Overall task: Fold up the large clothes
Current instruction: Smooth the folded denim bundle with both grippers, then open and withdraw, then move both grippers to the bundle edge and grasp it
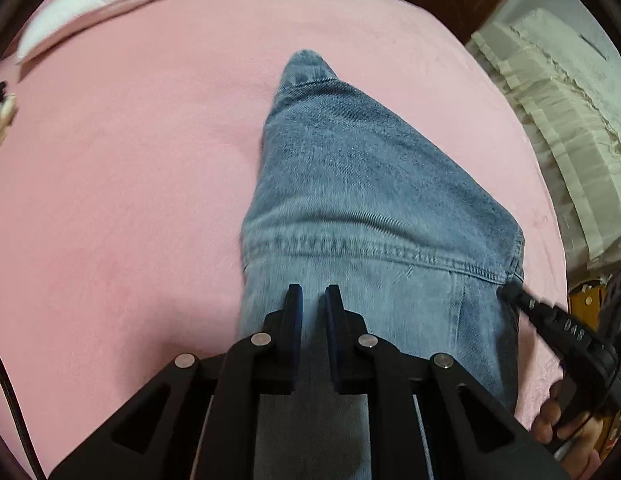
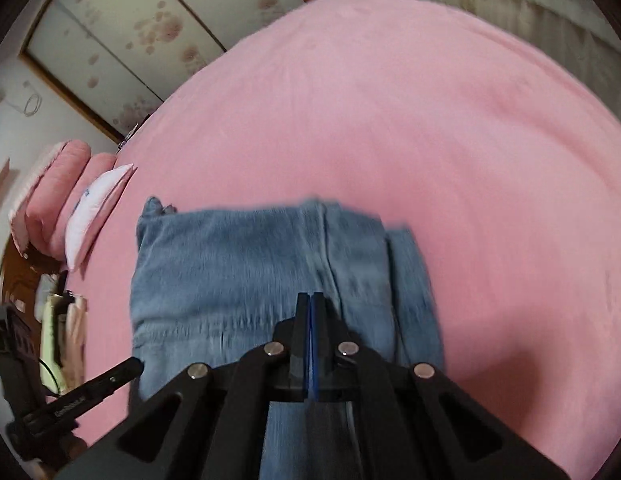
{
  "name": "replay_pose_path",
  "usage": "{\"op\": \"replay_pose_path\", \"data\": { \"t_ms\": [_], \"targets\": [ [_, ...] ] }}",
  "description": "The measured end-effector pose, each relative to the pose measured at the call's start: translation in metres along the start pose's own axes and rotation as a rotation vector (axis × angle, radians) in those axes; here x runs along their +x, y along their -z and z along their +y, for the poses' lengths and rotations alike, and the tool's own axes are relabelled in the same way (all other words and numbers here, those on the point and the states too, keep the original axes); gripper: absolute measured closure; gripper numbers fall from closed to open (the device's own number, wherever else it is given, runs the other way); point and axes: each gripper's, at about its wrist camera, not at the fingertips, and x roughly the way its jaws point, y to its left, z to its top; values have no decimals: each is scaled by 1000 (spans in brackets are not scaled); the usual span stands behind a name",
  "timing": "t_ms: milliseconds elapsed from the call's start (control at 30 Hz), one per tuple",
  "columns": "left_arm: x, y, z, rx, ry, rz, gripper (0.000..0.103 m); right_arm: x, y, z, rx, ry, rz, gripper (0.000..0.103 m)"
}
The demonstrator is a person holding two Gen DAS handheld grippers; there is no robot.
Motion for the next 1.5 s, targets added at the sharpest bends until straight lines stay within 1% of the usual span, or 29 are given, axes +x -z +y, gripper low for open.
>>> {"op": "replay_pose_path", "data": {
  "t_ms": [67, 100, 133, 167, 233, 300, 367, 400, 467, 500, 567, 600, 633, 667, 700, 733, 767, 800, 833, 867, 900, 1000, 1067, 1167, 1300, 1367, 1500],
  "targets": [
    [-7, 13, -1, -3, -15, 5, 93, -7, 15, -13, 35, 6, 47, 100],
    [-9, 19, 0, -4, -19, 12, 93, -12, 24, -18, 47, -12, 57, 100],
    [-15, 29, 0, -6, -26, 14, 92, -19, 35, -21, 45, -26, 72, 100],
    [-19, 37, 1, -5, -26, 20, 92, -24, 43, -21, 27, -22, 87, 100],
    [-26, 48, 1, 3, -34, 24, 92, -36, 64, -16, -71, 22, 108, 100],
    [-37, 59, 0, 33, -51, 3, 92, -50, 82, -9, -160, 59, 104, 100],
    [-40, 69, 0, 55, -66, 27, 92, -56, 96, -7, -194, 105, 136, 99],
    [-43, 74, 2, 57, -67, 35, 91, -62, 103, -8, -190, 116, 138, 99],
    [-51, 83, 3, 53, -65, 58, 87, -75, 110, -9, -151, 132, 109, 98],
    [-54, 87, 6, 43, -62, 73, 85, -80, 111, -10, -119, 138, 114, 97],
    [-59, 97, 9, 10, -68, 96, 74, -85, 115, -14, -57, 149, 138, 96],
    [-62, 101, 11, -12, -82, 128, 72, -88, 117, -14, -27, 159, 157, 95],
    [-64, 104, 13, -27, -93, 160, 71, -90, 119, -12, -10, 173, 178, 92],
    [-68, 107, 16, -40, -98, 179, 71, -91, 122, -7, 0, 195, 204, 87],
    [-72, 110, 18, -51, -107, 185, 71, -92, 124, -4, 2, 221, 235, 84],
    [-78, 111, 19, -58, -116, 185, 69, -93, 128, 2, -3, 240, 255, 77],
    [-82, 111, 20, -59, -127, 188, 59, -95, 132, 8, -18, 248, 272, 71],
    [-86, 113, 21, -55, -137, 191, 52, -97, 135, 14, -39, 248, 284, 68],
    [-90, 113, 21, -49, -147, 191, 40, -100, 138, 21, -66, 251, 295, 63],
    [-94, 113, 20, -40, -149, 183, 37, -101, 141, 27, -89, 257, 301, 58],
    [-97, 113, 19, -33, -148, 176, 37, -104, 144, 34, -117, 266, 308, 56],
    [-108, 109, 12, 31, -165, 180, 32, -109, 148, 53, -175, 271, 320, 49],
    [-115, 104, 7, 64, -183, 173, 30, -113, 147, 63, -200, 278, 327, 38],
    [-125, 99, 0, 98, -184, 161, 23, -120, 141, 78, -247, 291, 317, 36],
    [-131, 94, -10, 138, -188, 152, 22, -130, 132, 89, -259, 287, 297, 33],
    [-134, 92, -15, 149, -182, 152, 22, -131, 127, 93, -249, 281, 291, 29],
    [-139, 90, -21, 154, -173, 139, 22, -134, 121, 95, -239, 278, 280, 29]
  ]
}}
